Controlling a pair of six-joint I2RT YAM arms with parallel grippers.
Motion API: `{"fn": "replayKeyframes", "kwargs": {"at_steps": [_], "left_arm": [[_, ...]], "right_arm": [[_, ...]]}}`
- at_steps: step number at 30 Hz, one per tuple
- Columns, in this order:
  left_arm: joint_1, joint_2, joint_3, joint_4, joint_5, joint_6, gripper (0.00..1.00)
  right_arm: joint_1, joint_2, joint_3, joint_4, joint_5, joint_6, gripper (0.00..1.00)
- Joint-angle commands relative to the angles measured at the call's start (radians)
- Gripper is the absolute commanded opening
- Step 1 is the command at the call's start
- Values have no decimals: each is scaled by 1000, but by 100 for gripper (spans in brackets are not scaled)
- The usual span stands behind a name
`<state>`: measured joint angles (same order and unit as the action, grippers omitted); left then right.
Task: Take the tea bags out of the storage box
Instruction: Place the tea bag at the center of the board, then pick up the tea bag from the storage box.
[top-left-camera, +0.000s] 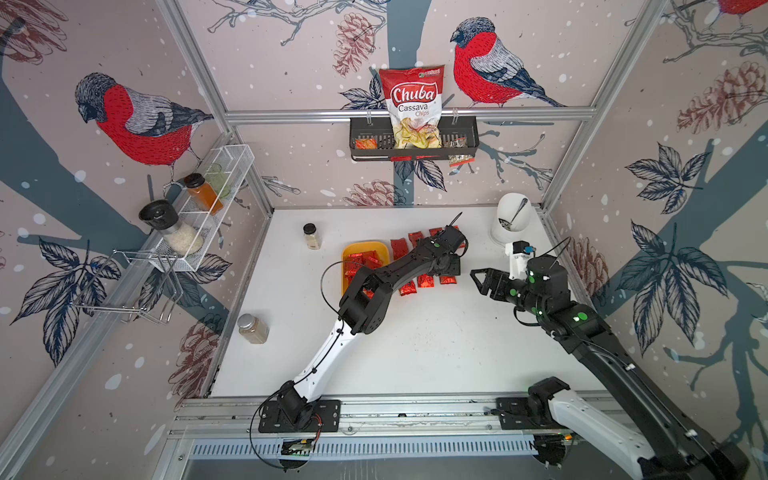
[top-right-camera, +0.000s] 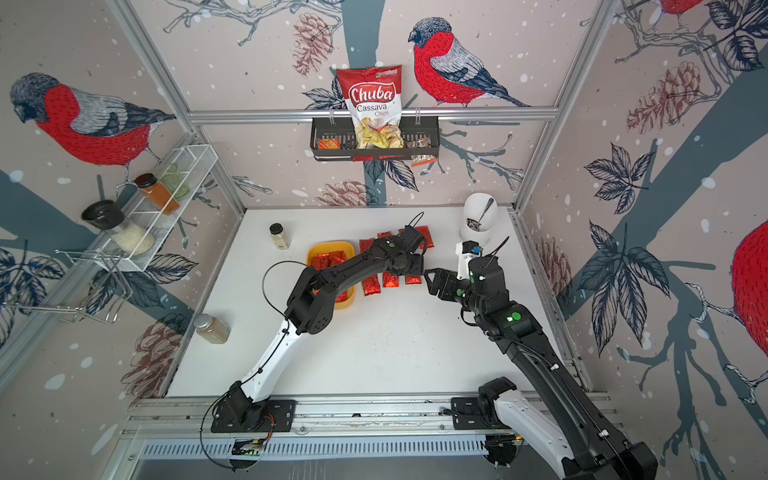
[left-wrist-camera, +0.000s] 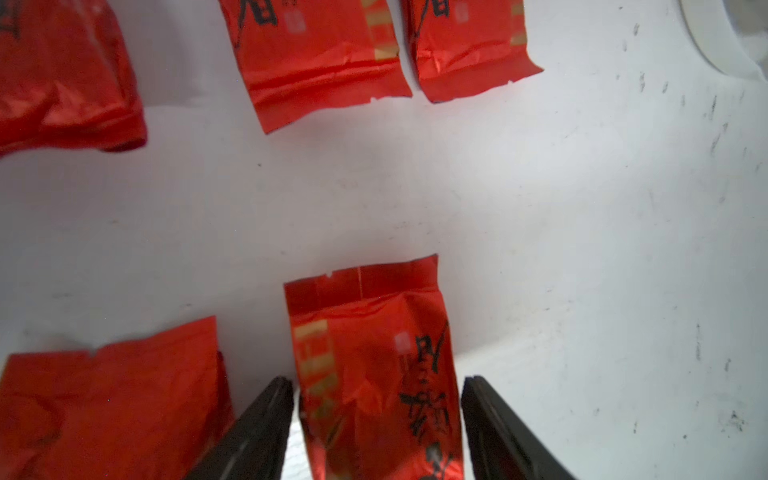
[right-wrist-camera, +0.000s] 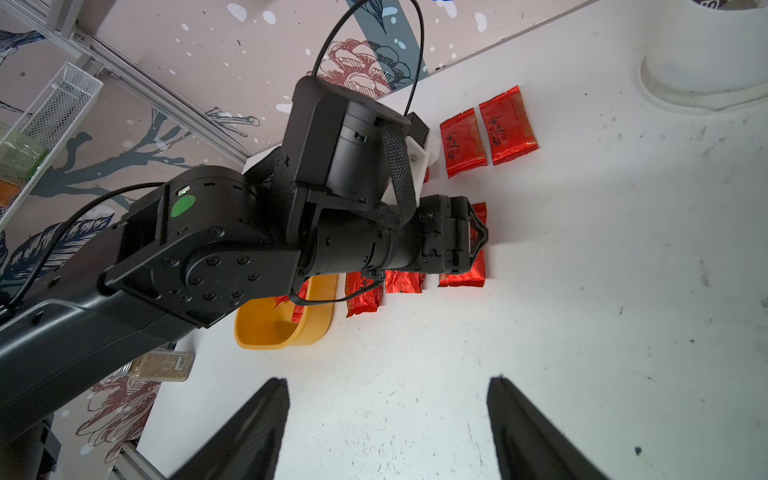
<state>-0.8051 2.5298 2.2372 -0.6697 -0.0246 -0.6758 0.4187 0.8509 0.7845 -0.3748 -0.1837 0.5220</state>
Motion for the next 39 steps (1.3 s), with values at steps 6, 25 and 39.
{"fn": "replayKeyframes", "kwargs": {"at_steps": [6, 25, 39], "left_arm": [[0, -125, 8, 8, 17, 37, 71], [299, -1012, -955, 245, -24, 47, 70], [582, -1504, -1474, 323, 63, -13, 73]], "right_arm": [[-1, 9, 22, 10, -6, -1, 81], [286, 496, 278, 227, 36, 96, 71], [390, 1181, 864, 219, -122, 154, 54]]}}
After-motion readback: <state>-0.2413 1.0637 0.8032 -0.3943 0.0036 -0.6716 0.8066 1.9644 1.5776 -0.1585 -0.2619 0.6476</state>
